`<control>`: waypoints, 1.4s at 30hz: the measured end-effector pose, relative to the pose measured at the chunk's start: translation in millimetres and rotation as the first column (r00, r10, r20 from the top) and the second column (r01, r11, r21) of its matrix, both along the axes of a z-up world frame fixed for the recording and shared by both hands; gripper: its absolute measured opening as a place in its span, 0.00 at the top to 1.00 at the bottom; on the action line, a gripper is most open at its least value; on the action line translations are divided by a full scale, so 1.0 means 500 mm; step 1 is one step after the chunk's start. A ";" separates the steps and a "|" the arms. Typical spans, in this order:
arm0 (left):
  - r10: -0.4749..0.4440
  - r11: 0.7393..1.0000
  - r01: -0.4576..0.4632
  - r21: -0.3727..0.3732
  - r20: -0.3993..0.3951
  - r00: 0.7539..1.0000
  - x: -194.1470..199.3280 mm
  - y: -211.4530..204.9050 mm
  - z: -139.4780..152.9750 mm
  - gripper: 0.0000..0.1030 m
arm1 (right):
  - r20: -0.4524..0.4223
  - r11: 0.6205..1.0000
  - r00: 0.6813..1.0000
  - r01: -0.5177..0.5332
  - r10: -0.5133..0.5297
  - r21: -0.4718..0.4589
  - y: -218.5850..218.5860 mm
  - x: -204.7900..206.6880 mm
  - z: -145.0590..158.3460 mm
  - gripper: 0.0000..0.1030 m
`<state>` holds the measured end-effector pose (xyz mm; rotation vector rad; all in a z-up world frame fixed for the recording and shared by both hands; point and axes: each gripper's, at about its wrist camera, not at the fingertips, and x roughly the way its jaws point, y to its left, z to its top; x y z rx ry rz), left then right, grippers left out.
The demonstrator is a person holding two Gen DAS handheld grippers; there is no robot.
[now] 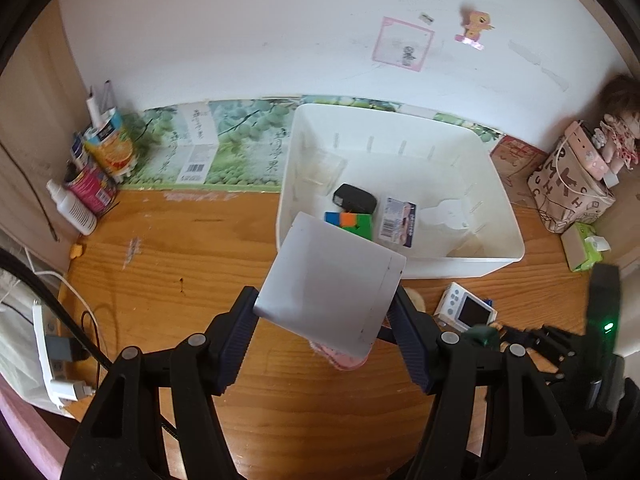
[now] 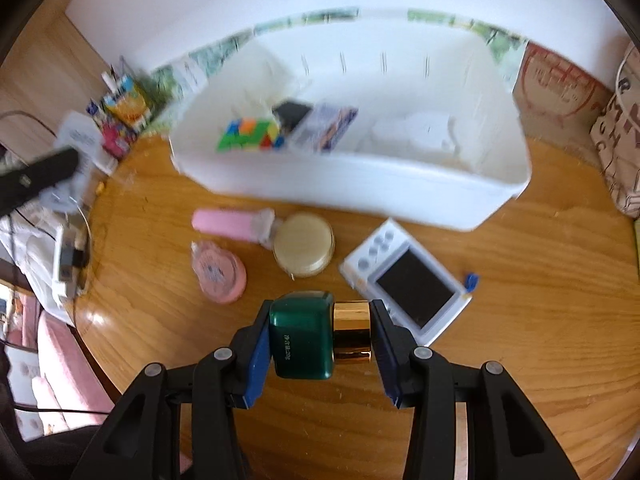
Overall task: Organize rigid objects
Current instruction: 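Carry the white charger and green jar over the white bin with both tools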
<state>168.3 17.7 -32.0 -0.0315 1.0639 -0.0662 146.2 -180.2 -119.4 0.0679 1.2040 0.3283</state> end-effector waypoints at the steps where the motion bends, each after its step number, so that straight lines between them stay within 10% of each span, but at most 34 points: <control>1: -0.006 1.000 0.006 -0.004 0.000 1.000 0.002 -0.003 0.001 0.33 | 0.023 1.000 1.000 0.006 -0.006 0.003 -0.004 0.003 0.014 0.56; 22: -0.145 0.982 0.162 -0.100 0.158 0.977 0.085 -0.083 0.008 0.33 | 0.435 0.998 0.898 0.063 -0.070 0.030 -0.046 0.075 0.123 0.58; 30: -0.176 0.970 0.214 -0.118 0.268 0.947 0.126 -0.114 -0.010 0.33 | 0.495 0.997 0.866 0.069 -0.073 0.026 -0.055 0.114 0.086 0.58; 42: -0.140 0.972 0.178 -0.156 0.230 0.963 0.204 -0.135 -0.074 0.33 | 0.446 0.995 0.889 0.094 -0.102 0.040 -0.065 0.172 0.012 0.58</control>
